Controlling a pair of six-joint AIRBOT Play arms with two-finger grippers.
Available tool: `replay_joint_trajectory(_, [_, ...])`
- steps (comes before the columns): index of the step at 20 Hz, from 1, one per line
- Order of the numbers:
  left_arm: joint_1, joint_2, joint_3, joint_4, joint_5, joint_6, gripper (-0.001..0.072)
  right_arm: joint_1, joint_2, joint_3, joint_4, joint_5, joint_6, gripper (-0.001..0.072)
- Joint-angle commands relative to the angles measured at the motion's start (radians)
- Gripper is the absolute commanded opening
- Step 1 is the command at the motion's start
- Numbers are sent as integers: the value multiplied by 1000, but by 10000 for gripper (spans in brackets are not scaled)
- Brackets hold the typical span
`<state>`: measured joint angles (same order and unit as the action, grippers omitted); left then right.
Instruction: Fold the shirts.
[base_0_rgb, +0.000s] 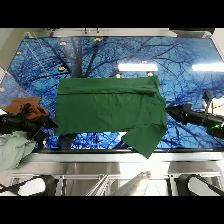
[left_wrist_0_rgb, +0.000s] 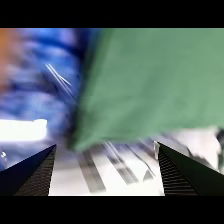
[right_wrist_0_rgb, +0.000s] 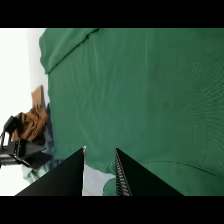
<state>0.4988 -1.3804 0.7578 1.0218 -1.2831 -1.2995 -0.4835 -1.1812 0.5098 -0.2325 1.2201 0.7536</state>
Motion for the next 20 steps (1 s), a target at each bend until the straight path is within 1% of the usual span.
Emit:
replay_joint_trajectory(1, [21,-76,-8,-19,71,43,688,11,21,-15,6,0,2,227])
replay_joint_trajectory(3, [5,-161,40,-95,35,92,688,13,21,-16,-3,4,3,226])
replay_joint_trajectory(5, [-26,-228,105,-117,37,111,687,13,21,-16,-49,14,45,226])
replay_joint_trajectory(6, [-38,-254,139,-115,31,111,634,11,22,-18,-94,18,75,227])
replay_joint_trajectory(7, [-46,-276,172,-115,25,115,437,11,23,-27,-149,19,121,226])
replay_joint_trajectory(8, [-48,-289,195,-113,18,127,268,11,24,-45,-187,18,159,227])
replay_joint_trajectory(9, [-48,-298,216,-109,9,137,134,11,24,-77,-209,18,211,229])
replay_joint_trajectory(10, [-48,-304,234,-100,-10,138,25,11,24,-111,-228,9,249,317])
replay_joint_trajectory(11, [-47,-306,247,-97,-34,140,18,11,23,-148,-245,-3,278,403])
replay_joint_trajectory(13, [-43,-306,266,-97,-79,150,21,11,23,-189,-296,-60,299,402])
replay_joint_trajectory(16, [-44,-306,292,-99,-111,150,21,9,24,-190,-463,-163,403,403])
replay_joint_trajectory(17, [-47,-306,299,-99,-117,150,21,10,24,-190,-512,-164,446,403])
replay_joint_trajectory(18, [-48,-306,304,-99,-124,150,21,10,24,-190,-531,-150,452,403])
replay_joint_trajectory(20, [-48,-305,308,-103,-137,150,21,23,23,-204,-519,-147,451,403])
